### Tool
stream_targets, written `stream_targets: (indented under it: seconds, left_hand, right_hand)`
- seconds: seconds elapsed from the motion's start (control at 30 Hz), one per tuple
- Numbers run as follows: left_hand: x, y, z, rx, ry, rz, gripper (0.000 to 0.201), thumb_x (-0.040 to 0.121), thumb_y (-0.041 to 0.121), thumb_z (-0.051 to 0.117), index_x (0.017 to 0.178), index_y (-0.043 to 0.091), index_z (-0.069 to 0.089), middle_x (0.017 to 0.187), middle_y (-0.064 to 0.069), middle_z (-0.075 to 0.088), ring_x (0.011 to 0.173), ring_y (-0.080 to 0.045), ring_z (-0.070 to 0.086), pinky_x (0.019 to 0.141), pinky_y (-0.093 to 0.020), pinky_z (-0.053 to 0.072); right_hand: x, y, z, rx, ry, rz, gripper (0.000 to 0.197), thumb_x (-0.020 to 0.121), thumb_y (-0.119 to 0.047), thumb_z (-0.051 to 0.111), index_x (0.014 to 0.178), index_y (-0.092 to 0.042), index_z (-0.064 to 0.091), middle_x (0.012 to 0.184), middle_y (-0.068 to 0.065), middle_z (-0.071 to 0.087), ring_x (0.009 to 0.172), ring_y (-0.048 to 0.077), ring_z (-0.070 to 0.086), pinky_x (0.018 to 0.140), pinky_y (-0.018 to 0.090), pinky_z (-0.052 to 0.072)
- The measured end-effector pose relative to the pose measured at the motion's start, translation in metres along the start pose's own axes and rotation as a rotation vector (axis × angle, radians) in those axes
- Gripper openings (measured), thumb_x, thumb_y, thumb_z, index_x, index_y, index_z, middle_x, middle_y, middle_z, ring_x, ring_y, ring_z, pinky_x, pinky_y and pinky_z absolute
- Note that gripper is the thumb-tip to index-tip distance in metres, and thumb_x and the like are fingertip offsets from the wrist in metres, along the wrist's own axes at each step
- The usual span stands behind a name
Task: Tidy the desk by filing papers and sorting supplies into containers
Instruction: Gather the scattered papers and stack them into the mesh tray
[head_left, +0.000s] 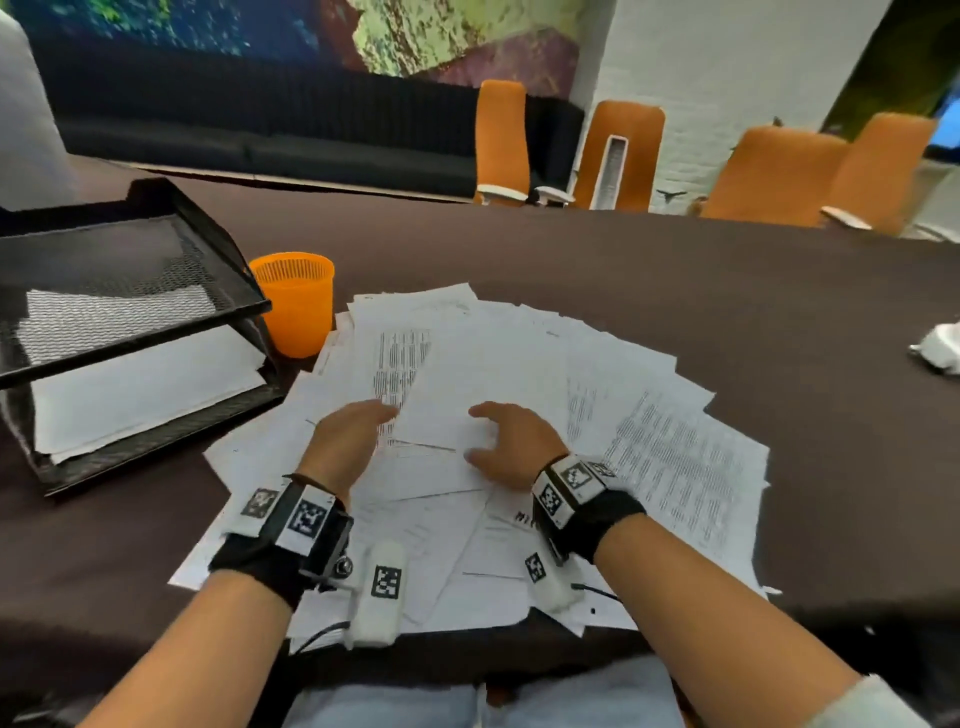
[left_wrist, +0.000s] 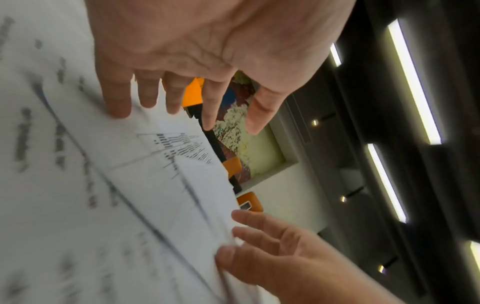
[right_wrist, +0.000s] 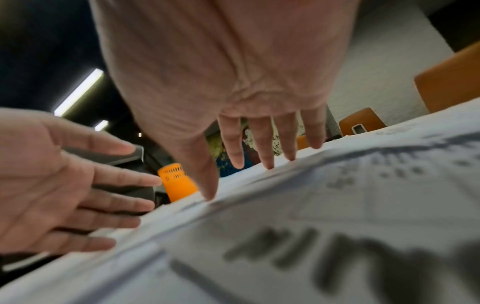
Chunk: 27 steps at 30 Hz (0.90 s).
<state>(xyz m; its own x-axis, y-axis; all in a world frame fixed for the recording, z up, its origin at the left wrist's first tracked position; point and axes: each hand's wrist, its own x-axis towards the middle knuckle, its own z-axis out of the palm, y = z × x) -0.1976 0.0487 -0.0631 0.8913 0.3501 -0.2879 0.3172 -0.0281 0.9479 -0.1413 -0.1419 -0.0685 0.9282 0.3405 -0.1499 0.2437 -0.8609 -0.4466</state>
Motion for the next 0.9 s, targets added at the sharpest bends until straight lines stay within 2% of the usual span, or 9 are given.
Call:
stream_targets:
  seconds: [0.07, 0.2, 0.37, 0.53, 0.63, 0.7, 0.73, 0.8, 0.9]
  left_hand:
    - [0.011, -0.01, 0.015, 0.153, 0.008, -0.003, 0.051, 0.092, 0.029, 0.06, 0.139, 0.01, 0.05, 0.151, -0.01, 0.041, 0.139, -0.029, 0.037, 0.111, -0.041, 0.032]
    - [0.023, -0.023, 0.014, 0.414, 0.166, -0.068, 0.085, 0.084, 0.041, 0.067, 0.153, 0.019, 0.023, 0.163, -0.008, 0.01, 0.149, -0.028, 0.009, 0.12, -0.049, 0.015]
    - [0.033, -0.023, -0.003, 0.291, 0.217, -0.01, 0.086, 0.086, 0.029, 0.07, 0.153, 0.009, 0.021, 0.157, -0.012, 0.029, 0.143, -0.03, 0.029, 0.115, -0.041, 0.028]
    - [0.031, -0.022, -0.005, 0.276, 0.191, 0.035, 0.083, 0.088, 0.02, 0.07, 0.153, 0.006, 0.022, 0.157, -0.013, 0.03, 0.142, -0.027, 0.033, 0.111, -0.035, 0.03]
    - [0.029, -0.024, -0.005, 0.346, 0.135, 0.037, 0.093, 0.081, 0.016, 0.078, 0.154, 0.008, 0.022, 0.156, -0.013, 0.031, 0.142, -0.027, 0.033, 0.111, -0.037, 0.032]
    - [0.027, -0.023, -0.003, 0.367, 0.127, 0.06, 0.091, 0.079, 0.01, 0.079, 0.152, 0.008, 0.026, 0.154, -0.013, 0.037, 0.14, -0.027, 0.037, 0.11, -0.035, 0.035]
    - [0.027, -0.024, -0.002, 0.372, 0.133, 0.075, 0.085, 0.08, 0.007, 0.077, 0.15, 0.007, 0.031, 0.15, -0.013, 0.042, 0.137, -0.028, 0.041, 0.106, -0.033, 0.036]
    - [0.024, -0.024, 0.001, 0.369, 0.138, 0.104, 0.068, 0.083, 0.003, 0.073, 0.143, 0.005, 0.042, 0.138, -0.01, 0.053, 0.128, -0.029, 0.05, 0.096, -0.028, 0.038]
    - [0.021, -0.024, 0.002, 0.398, 0.103, 0.1, 0.055, 0.084, 0.004, 0.072, 0.135, 0.006, 0.051, 0.124, 0.004, 0.055, 0.121, -0.029, 0.055, 0.098, -0.029, 0.041]
  right_hand:
    - [0.003, 0.007, 0.005, -0.132, -0.089, -0.024, 0.067, 0.09, -0.035, 0.063, 0.15, -0.026, 0.035, 0.158, 0.001, 0.03, 0.147, 0.023, 0.024, 0.118, 0.038, 0.025]
    - [0.008, 0.013, 0.009, -0.283, -0.045, -0.076, 0.054, 0.093, -0.024, 0.054, 0.145, -0.027, 0.042, 0.146, 0.001, 0.046, 0.132, 0.025, 0.046, 0.108, 0.034, 0.038]
    - [0.007, 0.006, 0.016, -0.337, -0.009, -0.173, 0.04, 0.091, -0.012, 0.049, 0.125, -0.026, 0.065, 0.123, 0.002, 0.066, 0.109, 0.026, 0.06, 0.09, 0.033, 0.049]
    - [-0.002, -0.006, 0.028, -0.253, 0.019, -0.359, 0.034, 0.093, -0.024, 0.05, 0.12, -0.036, 0.068, 0.126, -0.003, 0.066, 0.124, 0.023, 0.052, 0.112, 0.041, 0.03]
    - [-0.014, -0.005, 0.025, -0.108, 0.016, -0.176, 0.038, 0.088, -0.056, 0.057, 0.117, -0.034, 0.066, 0.141, -0.009, 0.053, 0.134, 0.016, 0.043, 0.118, 0.043, 0.019]
    - [-0.015, 0.002, 0.012, 0.197, 0.276, 0.079, 0.051, 0.08, -0.066, 0.06, 0.117, -0.03, 0.064, 0.14, -0.007, 0.053, 0.129, 0.017, 0.047, 0.112, 0.04, 0.033]
    - [-0.012, 0.007, 0.004, 0.35, 0.371, 0.199, 0.055, 0.081, -0.063, 0.062, 0.122, -0.026, 0.06, 0.139, -0.003, 0.053, 0.127, 0.019, 0.05, 0.107, 0.036, 0.039]
    - [-0.006, 0.015, -0.009, 0.581, 0.336, 0.387, 0.066, 0.086, -0.05, 0.066, 0.139, -0.015, 0.047, 0.145, 0.005, 0.047, 0.129, 0.025, 0.048, 0.102, 0.031, 0.039]
    - [0.005, 0.017, -0.012, 0.736, 0.239, 0.462, 0.075, 0.085, -0.035, 0.072, 0.144, -0.006, 0.035, 0.141, 0.008, 0.046, 0.129, 0.028, 0.048, 0.092, 0.026, 0.037]
